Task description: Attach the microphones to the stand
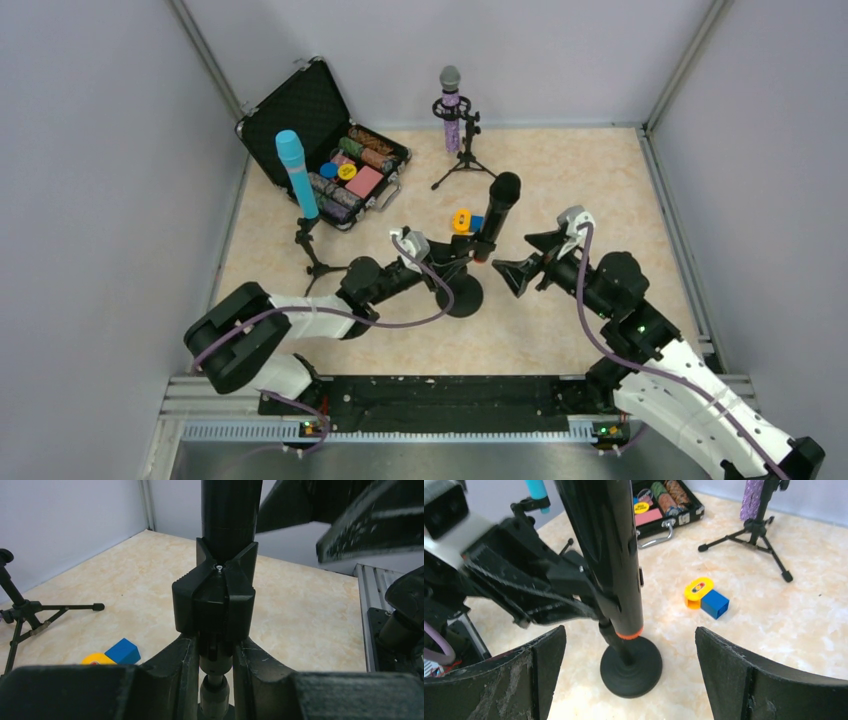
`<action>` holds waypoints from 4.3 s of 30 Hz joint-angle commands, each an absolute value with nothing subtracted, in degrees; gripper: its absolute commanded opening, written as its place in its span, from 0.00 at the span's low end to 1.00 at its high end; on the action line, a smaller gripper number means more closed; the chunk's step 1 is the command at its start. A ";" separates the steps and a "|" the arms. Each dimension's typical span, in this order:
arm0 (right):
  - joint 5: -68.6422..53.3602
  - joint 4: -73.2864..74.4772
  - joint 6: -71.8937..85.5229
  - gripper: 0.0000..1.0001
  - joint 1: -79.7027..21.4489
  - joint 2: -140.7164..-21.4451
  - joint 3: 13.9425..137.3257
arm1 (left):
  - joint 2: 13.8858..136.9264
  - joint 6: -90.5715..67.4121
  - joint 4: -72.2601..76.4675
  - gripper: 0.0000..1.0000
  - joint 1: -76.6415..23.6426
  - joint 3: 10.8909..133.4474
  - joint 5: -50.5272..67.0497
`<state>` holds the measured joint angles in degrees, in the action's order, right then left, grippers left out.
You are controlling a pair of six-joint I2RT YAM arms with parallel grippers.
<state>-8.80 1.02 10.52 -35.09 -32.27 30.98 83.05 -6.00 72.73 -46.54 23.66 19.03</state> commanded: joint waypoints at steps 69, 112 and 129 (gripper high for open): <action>4.55 -26.75 10.82 0.79 -49.04 -54.96 16.70 | 64.48 -10.19 70.26 0.00 -49.66 44.44 14.09; -25.58 -29.58 31.95 0.99 -28.56 -43.43 18.03 | 75.96 -13.98 74.47 0.00 -38.88 39.74 13.00; -31.11 -35.45 38.14 0.99 -23.29 -44.86 15.17 | 82.96 -12.94 84.27 0.00 -35.62 39.06 17.07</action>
<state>-30.11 -32.16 37.58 -23.83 -44.71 14.33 82.28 -13.80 68.66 -35.75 37.82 16.91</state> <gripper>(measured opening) 0.988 0.291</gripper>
